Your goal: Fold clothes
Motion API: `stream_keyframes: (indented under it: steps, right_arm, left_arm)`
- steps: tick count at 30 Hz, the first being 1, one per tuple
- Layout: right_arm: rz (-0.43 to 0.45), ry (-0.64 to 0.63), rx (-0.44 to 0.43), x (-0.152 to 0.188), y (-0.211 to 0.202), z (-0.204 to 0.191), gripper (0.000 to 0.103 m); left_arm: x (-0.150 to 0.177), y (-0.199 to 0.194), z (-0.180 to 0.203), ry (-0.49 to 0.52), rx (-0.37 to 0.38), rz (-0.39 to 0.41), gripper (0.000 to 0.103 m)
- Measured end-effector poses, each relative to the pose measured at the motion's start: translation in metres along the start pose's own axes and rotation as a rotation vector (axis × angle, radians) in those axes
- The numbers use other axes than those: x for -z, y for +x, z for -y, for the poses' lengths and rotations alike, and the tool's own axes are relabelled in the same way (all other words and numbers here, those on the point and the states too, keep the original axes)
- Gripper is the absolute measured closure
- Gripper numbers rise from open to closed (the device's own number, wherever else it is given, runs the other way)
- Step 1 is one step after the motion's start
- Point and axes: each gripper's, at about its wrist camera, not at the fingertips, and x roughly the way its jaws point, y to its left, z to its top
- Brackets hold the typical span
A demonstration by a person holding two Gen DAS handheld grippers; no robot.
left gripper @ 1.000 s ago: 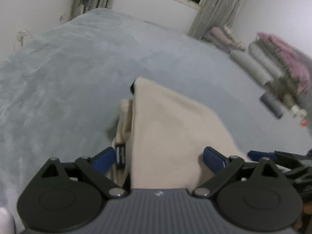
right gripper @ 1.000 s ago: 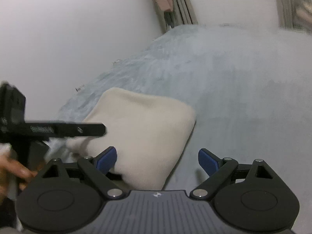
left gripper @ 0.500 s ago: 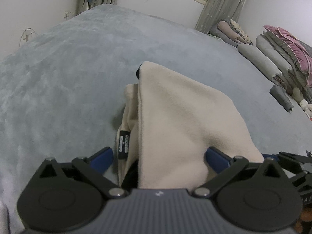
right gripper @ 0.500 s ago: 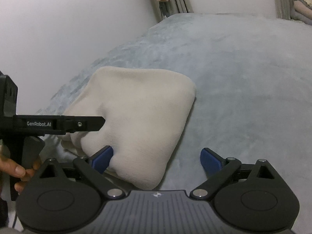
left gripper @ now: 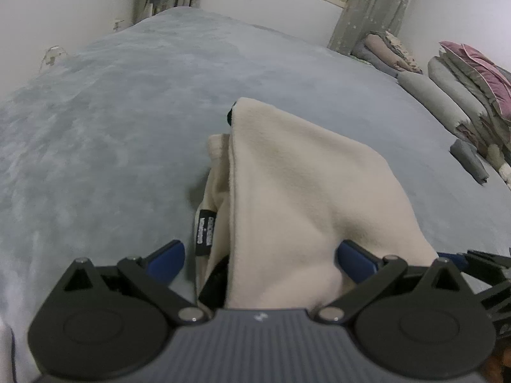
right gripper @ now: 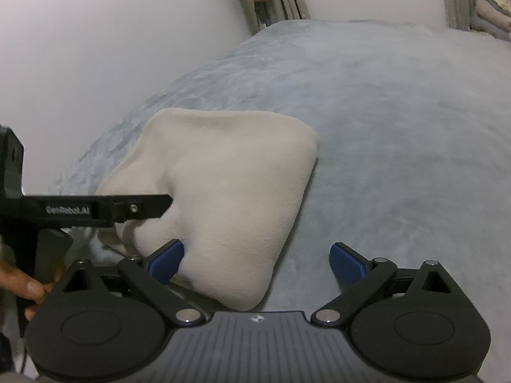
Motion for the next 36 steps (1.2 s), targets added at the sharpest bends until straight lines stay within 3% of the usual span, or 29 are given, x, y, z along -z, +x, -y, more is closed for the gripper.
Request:
stream_keyframes:
  steps: [5,8,11,13,14,18,21,25,36]
  right_arm:
    - [0.021,0.057,-0.059,-0.004,-0.01,0.008,0.006]
    - [0.101,0.003,-0.059,-0.009,-0.022,0.002,0.008]
    - [0.165,-0.074,-0.038,-0.019,-0.023,-0.009,0.025]
    - [0.169,-0.094,-0.035,-0.029,-0.016,-0.012,0.05]
    - [0.172,-0.104,-0.034,-0.034,-0.012,-0.014,0.053]
    - [0.172,-0.141,-0.027,-0.056,0.004,-0.02,0.054]
    - [0.076,-0.167,0.01,-0.076,0.029,-0.028,0.054]
    - [0.04,-0.218,0.005,-0.088,0.041,-0.042,0.049]
    - [-0.055,-0.34,-0.005,-0.116,0.072,-0.077,0.05]
  left_arm:
    - [0.004,-0.001,0.001,-0.004,-0.004,0.017,0.0]
    - [0.005,-0.001,0.001,-0.005,-0.002,0.02,0.0]
    - [0.005,0.0,-0.001,-0.006,0.002,0.024,0.0]
    - [0.007,0.0,-0.002,-0.005,0.006,0.027,0.0]
    - [0.007,0.0,-0.003,-0.005,0.007,0.029,0.0]
    - [0.008,0.0,-0.005,-0.003,0.012,0.032,0.0]
    - [0.009,0.001,-0.006,0.0,0.016,0.035,0.0]
    - [0.009,0.001,-0.006,0.005,0.011,0.033,0.0]
    - [0.009,0.0,-0.004,0.001,0.013,0.032,0.0]
